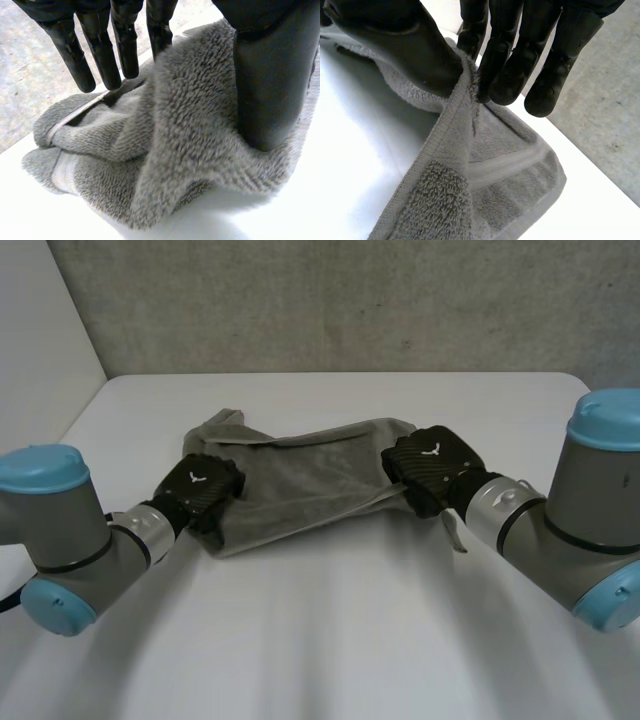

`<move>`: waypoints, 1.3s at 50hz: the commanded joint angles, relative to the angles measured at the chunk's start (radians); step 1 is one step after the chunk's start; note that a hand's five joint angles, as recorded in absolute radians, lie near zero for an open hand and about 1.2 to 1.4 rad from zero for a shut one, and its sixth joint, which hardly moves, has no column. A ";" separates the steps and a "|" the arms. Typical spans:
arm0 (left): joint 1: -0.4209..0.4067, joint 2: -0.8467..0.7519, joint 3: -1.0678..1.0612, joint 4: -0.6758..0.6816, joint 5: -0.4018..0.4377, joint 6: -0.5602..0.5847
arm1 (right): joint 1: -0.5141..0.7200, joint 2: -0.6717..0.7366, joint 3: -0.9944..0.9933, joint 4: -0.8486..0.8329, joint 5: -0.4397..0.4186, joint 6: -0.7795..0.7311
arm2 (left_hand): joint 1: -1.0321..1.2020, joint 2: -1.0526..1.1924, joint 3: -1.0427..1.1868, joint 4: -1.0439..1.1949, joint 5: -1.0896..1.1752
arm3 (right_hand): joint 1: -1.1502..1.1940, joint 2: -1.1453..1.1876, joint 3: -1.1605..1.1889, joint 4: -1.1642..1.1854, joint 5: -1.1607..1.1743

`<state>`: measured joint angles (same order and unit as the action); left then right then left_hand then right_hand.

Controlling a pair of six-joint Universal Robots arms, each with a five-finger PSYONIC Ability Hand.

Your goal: Fold the towel.

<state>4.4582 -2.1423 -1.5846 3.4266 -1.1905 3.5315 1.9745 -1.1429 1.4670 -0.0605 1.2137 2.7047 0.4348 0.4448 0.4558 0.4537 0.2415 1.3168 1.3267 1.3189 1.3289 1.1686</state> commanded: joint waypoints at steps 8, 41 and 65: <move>-0.042 0.119 -0.083 -0.018 -0.046 -0.220 | -0.118 -0.031 0.023 0.010 0.055 0.181 | -0.051 -0.061 -0.072 -0.070 -0.032 | 0.079 0.070 0.077 0.067 0.053; -0.073 0.187 -0.282 0.037 -0.143 -0.252 | -0.117 -0.009 0.049 0.004 0.049 0.196 | 0.110 0.100 0.089 0.092 0.129 | 0.079 0.070 0.077 0.067 0.053; -0.140 -0.073 0.014 0.002 -0.193 -0.247 | -0.125 -0.009 0.052 0.001 0.049 0.193 | 0.580 0.570 0.559 0.561 0.599 | 0.079 0.070 0.077 0.067 0.053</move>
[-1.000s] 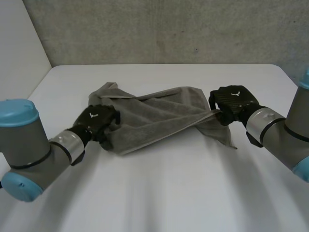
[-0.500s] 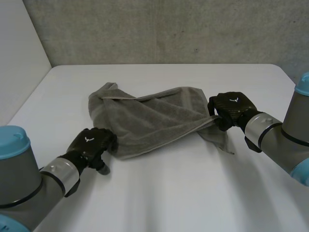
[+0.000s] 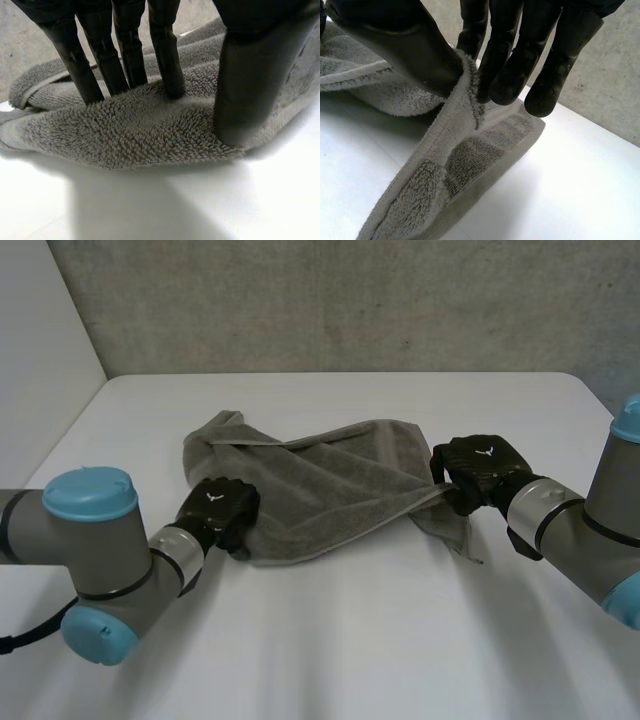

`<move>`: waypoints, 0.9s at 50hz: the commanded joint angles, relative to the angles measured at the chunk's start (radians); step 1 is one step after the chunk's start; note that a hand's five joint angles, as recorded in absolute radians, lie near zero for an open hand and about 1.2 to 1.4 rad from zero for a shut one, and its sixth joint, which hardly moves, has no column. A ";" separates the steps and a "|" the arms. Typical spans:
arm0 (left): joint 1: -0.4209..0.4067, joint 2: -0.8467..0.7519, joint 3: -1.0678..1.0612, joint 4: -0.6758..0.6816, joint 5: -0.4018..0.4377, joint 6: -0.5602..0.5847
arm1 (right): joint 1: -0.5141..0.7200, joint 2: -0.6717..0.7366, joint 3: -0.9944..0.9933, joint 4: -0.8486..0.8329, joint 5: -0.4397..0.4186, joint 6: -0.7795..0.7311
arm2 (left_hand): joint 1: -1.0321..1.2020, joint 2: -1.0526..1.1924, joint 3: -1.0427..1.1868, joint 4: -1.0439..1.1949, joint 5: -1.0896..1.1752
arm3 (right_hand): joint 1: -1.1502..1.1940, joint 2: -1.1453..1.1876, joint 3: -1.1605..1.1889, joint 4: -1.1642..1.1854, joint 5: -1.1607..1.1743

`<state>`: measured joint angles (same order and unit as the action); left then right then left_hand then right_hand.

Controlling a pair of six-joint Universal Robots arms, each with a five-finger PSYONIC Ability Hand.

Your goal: Fold the towel.

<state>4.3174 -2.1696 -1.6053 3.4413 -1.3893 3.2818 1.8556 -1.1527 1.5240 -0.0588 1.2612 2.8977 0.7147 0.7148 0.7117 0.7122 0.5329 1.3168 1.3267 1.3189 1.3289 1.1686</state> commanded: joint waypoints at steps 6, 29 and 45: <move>0.016 -0.013 0.060 -0.017 0.009 0.001 | -0.013 -0.013 -0.047 0.008 0.003 0.006 | 0.682 0.681 0.685 0.684 0.689 | 0.079 0.070 0.077 0.067 0.053; 0.053 0.256 0.234 -0.125 0.019 -0.054 | 0.004 -0.141 -0.371 0.243 -0.074 0.146 | 0.682 0.681 0.685 0.684 0.689 | 0.079 0.070 0.077 0.067 0.053; 0.212 -0.026 0.202 -0.145 0.003 0.257 | 0.008 -0.002 -0.252 0.200 -0.057 0.014 | -0.134 -0.134 -0.131 -0.131 -0.126 | 0.079 0.070 0.077 0.067 0.053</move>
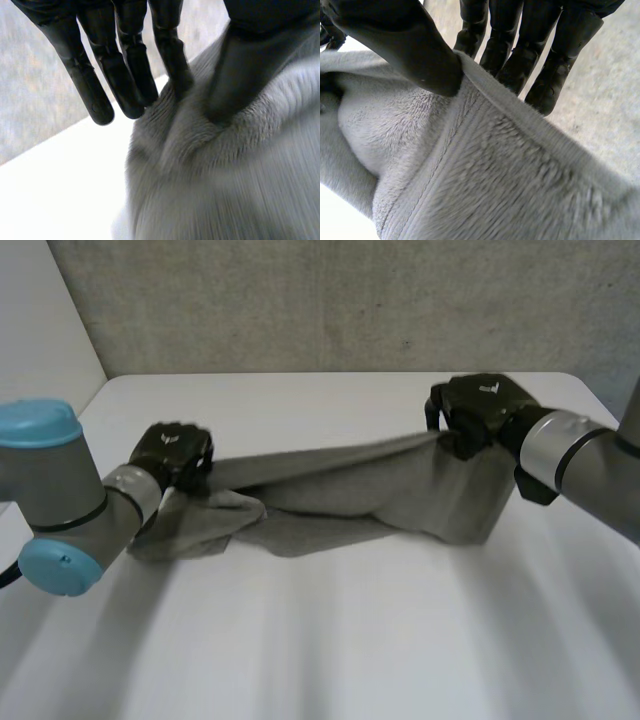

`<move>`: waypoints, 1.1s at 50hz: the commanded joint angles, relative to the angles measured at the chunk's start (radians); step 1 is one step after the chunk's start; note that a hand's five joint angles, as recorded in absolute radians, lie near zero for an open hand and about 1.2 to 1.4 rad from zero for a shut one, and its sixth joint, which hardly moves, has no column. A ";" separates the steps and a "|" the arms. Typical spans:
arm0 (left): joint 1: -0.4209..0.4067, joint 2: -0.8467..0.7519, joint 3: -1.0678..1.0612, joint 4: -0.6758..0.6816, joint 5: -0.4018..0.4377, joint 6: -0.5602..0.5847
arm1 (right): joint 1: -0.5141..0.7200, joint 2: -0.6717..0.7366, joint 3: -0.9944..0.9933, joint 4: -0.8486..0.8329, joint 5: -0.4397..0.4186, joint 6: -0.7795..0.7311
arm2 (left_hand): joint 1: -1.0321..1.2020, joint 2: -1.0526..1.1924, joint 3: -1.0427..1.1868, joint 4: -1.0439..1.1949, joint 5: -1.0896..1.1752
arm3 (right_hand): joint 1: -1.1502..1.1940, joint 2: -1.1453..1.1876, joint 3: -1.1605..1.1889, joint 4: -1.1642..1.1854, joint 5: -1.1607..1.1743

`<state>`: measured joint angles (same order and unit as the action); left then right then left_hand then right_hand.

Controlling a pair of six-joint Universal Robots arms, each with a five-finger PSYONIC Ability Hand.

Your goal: Fold the towel.

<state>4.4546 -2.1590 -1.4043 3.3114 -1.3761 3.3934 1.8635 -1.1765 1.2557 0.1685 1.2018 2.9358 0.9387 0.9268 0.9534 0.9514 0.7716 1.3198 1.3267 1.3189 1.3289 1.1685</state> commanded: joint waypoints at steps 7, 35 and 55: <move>0.078 0.054 -0.031 -0.049 -0.005 0.123 | 0.003 0.018 0.027 -0.027 0.002 -0.024 | -0.561 -0.549 -0.575 -0.574 -0.568 | 0.076 0.070 0.077 0.067 0.053; -0.233 0.036 -0.108 -0.010 -0.058 -0.120 | 0.003 0.043 0.054 -0.041 0.002 -0.030 | -0.399 -0.387 -0.414 -0.412 -0.407 | 0.076 0.070 0.077 0.067 0.053; -0.219 -0.051 -0.067 0.103 -0.138 0.052 | 0.003 0.052 0.073 -0.058 0.001 -0.034 | -0.429 -0.417 -0.443 -0.441 -0.436 | 0.076 0.070 0.077 0.067 0.053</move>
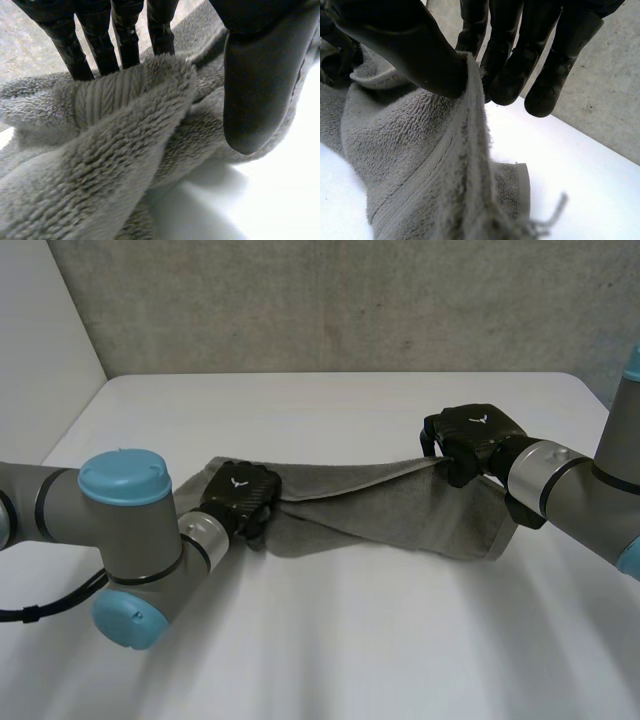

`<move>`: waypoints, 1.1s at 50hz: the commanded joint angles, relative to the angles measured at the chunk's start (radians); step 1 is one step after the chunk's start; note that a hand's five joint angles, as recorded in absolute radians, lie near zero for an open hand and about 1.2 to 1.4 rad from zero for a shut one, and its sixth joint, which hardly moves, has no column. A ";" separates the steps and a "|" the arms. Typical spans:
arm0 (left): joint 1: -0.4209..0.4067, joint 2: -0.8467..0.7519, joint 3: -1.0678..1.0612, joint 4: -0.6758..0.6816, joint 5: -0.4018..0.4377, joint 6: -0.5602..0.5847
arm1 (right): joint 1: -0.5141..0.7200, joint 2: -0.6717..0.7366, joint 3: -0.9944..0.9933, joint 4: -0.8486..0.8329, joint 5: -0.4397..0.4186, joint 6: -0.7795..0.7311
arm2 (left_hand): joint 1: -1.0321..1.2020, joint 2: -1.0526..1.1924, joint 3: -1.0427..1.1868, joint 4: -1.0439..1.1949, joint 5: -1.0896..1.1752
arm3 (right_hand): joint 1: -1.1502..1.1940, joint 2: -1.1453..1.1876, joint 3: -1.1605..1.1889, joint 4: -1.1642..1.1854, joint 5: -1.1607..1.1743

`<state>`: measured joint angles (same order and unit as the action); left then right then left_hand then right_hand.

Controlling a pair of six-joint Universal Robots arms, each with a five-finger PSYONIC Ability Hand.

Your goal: Fold the towel.

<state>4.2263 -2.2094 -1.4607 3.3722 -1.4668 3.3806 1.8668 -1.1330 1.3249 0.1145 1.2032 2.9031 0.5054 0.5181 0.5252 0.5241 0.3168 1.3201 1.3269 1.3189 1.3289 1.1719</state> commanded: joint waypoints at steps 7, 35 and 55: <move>0.017 0.005 -0.018 0.055 -0.064 0.109 | 0.000 0.027 0.005 -0.010 0.001 -0.002 | 0.157 0.144 0.137 0.138 0.171 | 0.076 0.069 0.077 0.067 0.050; 0.224 0.606 -0.106 0.052 0.163 -0.187 | -0.040 -0.206 -0.246 0.159 -0.001 0.019 | 0.891 0.878 0.871 0.872 0.905 | 0.076 0.069 0.077 0.067 0.050; 0.442 0.293 0.014 0.049 0.375 -0.509 | -0.022 0.068 -0.524 0.442 0.076 -0.337 | 0.891 0.878 0.871 0.872 0.905 | 0.076 0.069 0.077 0.067 0.050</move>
<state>4.6751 -1.6504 -1.5414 3.4213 -1.0992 2.8393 1.7397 -1.2264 0.8749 0.5405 1.1758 2.6993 1.2507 1.3368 1.3306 1.3464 1.0859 1.3201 1.3269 1.3190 1.3289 1.1720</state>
